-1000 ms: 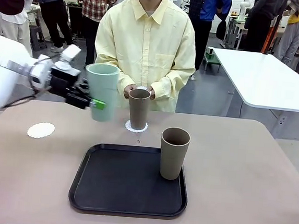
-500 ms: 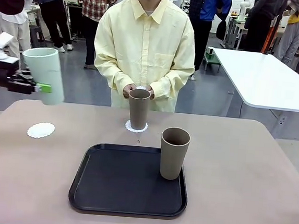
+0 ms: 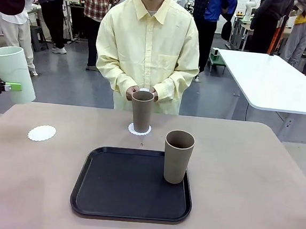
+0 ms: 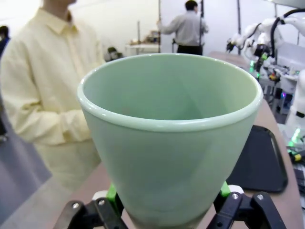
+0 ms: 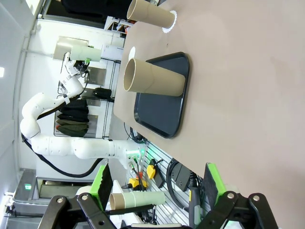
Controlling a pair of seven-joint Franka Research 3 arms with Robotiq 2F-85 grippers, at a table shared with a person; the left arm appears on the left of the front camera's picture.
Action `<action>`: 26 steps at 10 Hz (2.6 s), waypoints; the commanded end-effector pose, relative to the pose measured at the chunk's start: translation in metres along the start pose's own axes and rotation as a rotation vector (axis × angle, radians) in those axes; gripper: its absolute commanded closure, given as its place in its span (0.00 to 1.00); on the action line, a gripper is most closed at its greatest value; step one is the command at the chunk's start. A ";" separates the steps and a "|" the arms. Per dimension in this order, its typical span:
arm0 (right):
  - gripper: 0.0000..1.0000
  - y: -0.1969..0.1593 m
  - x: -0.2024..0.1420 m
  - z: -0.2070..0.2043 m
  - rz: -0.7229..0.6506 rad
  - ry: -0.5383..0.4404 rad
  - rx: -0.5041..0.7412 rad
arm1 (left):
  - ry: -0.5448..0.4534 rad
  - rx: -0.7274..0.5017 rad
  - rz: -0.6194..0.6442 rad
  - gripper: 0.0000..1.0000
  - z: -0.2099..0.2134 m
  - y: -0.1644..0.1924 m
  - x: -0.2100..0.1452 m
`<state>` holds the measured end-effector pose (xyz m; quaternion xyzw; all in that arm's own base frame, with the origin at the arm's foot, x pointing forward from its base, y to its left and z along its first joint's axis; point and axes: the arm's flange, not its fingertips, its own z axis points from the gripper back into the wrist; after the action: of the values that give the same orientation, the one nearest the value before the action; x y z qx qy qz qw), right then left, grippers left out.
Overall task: Place coasters on the table and set cups on them.
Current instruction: Take one Reusable plastic cup from the Flat Tray and place it on a coaster set by the human.
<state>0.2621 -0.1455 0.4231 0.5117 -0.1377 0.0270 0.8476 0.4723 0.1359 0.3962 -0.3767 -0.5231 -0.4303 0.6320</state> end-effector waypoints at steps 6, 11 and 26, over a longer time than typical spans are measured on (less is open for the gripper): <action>0.00 -0.001 0.002 0.000 0.011 -0.011 0.018 | 0.002 0.010 0.001 0.15 0.005 0.004 -0.001; 0.00 -0.001 0.002 0.000 0.011 -0.011 0.018 | 0.015 -0.029 0.002 0.15 -0.004 0.018 -0.012; 0.00 -0.001 0.002 0.000 0.011 -0.011 0.018 | 0.071 -0.179 -0.076 0.15 -0.056 0.062 -0.127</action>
<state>0.2621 -0.1456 0.4231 0.5117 -0.1378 0.0270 0.8476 0.5346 0.1228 0.2601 -0.3999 -0.4788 -0.4941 0.6056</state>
